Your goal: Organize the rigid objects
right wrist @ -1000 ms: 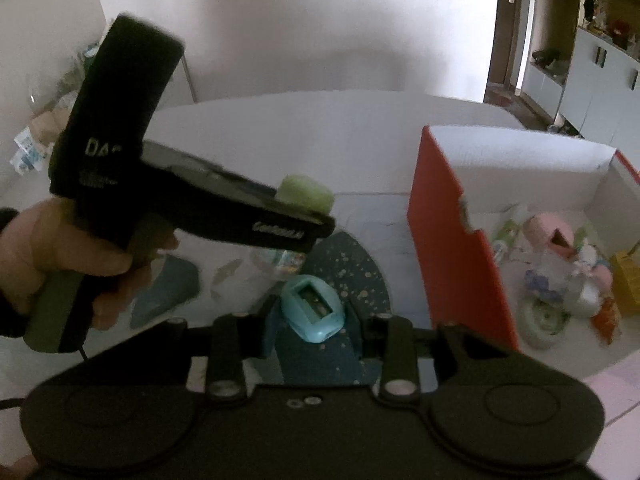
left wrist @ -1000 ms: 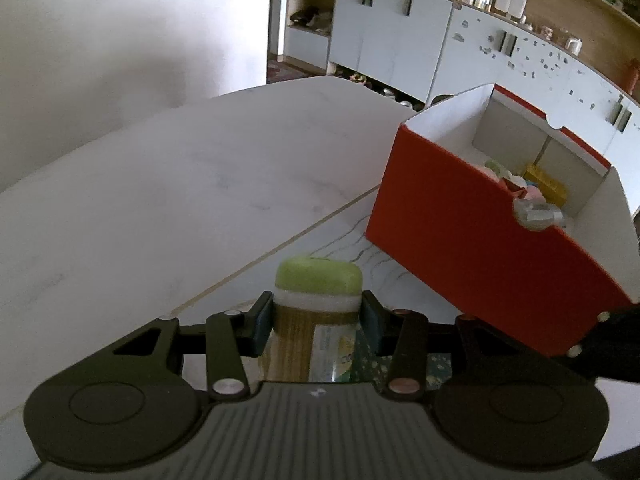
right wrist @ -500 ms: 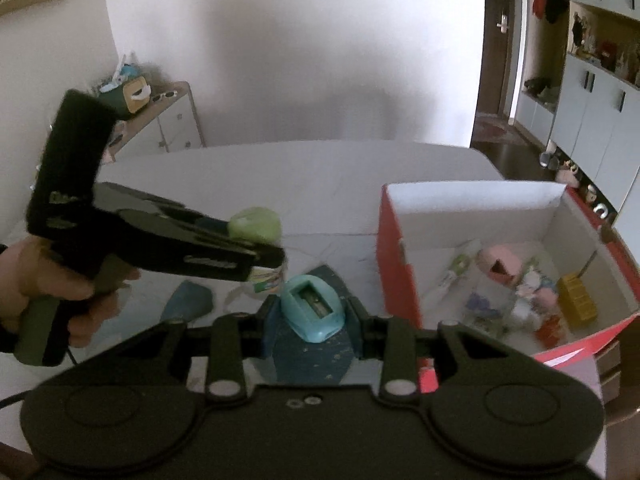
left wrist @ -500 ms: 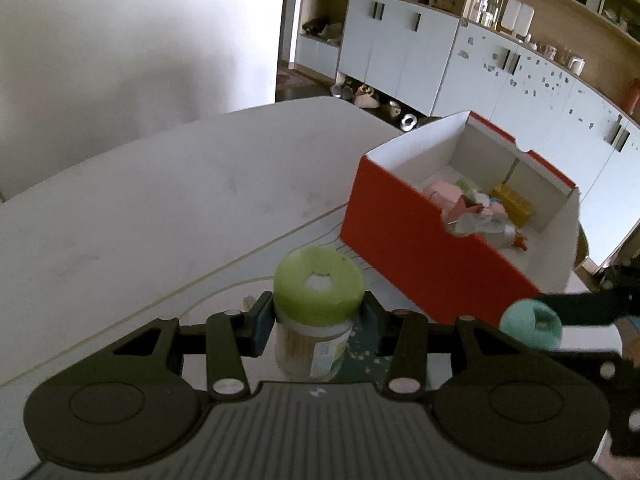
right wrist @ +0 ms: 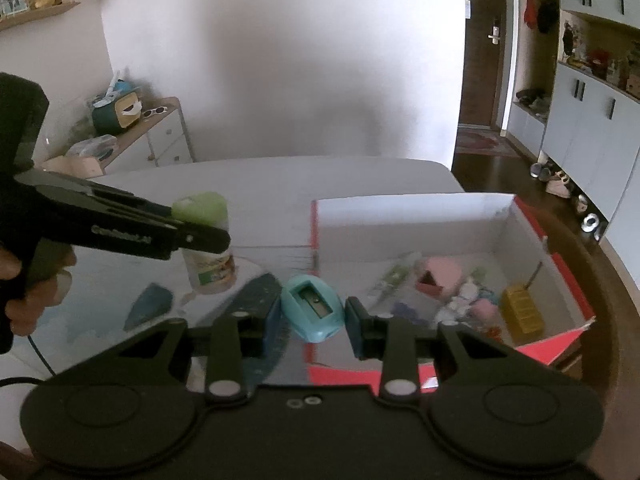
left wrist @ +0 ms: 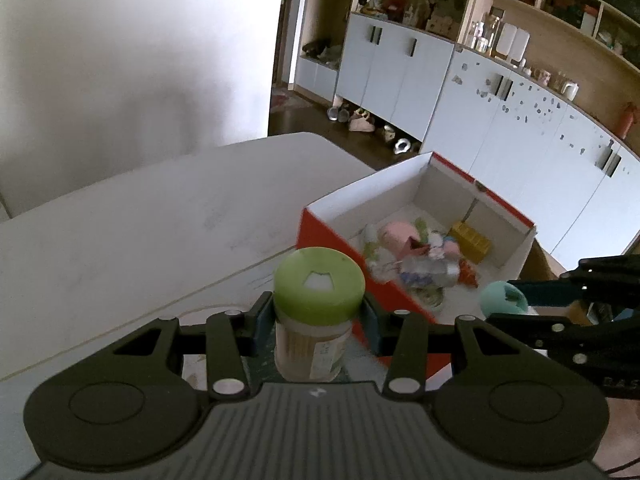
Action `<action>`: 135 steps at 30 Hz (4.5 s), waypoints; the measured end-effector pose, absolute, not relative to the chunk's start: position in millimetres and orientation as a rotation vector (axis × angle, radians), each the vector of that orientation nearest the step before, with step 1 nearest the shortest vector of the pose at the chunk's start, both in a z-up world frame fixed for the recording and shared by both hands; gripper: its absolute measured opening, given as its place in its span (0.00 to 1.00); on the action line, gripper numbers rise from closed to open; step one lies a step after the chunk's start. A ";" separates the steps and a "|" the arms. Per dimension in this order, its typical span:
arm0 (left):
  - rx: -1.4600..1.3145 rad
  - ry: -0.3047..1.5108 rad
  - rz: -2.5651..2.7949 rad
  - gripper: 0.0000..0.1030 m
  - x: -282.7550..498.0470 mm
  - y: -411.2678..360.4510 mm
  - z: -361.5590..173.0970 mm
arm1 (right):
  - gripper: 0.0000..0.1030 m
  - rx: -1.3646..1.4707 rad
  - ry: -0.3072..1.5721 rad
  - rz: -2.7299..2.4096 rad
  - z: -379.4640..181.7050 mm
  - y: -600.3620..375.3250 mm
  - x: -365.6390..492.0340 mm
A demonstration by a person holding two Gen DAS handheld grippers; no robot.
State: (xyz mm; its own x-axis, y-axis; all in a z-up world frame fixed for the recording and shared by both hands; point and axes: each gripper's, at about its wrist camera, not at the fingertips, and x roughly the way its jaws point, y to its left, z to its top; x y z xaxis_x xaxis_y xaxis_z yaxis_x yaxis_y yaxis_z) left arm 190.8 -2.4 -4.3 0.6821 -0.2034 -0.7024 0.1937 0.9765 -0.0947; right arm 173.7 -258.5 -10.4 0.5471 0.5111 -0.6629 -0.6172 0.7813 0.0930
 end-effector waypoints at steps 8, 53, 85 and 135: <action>-0.004 0.793 -0.222 0.43 209.1 -53.1 -1.4 | 0.33 -0.170 0.719 0.658 -14.2 -303.1 203.0; 0.230 1.018 -0.073 0.43 381.6 -178.4 -95.0 | 0.32 -0.340 0.887 0.719 -104.9 -328.0 322.5; 0.153 0.972 -0.069 0.58 338.5 -168.8 -69.6 | 0.62 -0.168 0.867 0.693 -67.7 -347.9 303.3; 0.020 0.702 -0.298 0.99 139.8 -89.2 1.3 | 1.00 0.081 0.609 0.491 11.0 -333.5 125.3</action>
State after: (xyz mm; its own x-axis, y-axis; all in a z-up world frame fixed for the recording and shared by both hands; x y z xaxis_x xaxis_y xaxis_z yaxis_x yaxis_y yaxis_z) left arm 139.8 -89.2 1.3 0.7229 -0.2634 -0.6388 0.2770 0.9574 -0.0812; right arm 125.3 -333.5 11.0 0.7097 0.4654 -0.5289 -0.4184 0.8824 0.2151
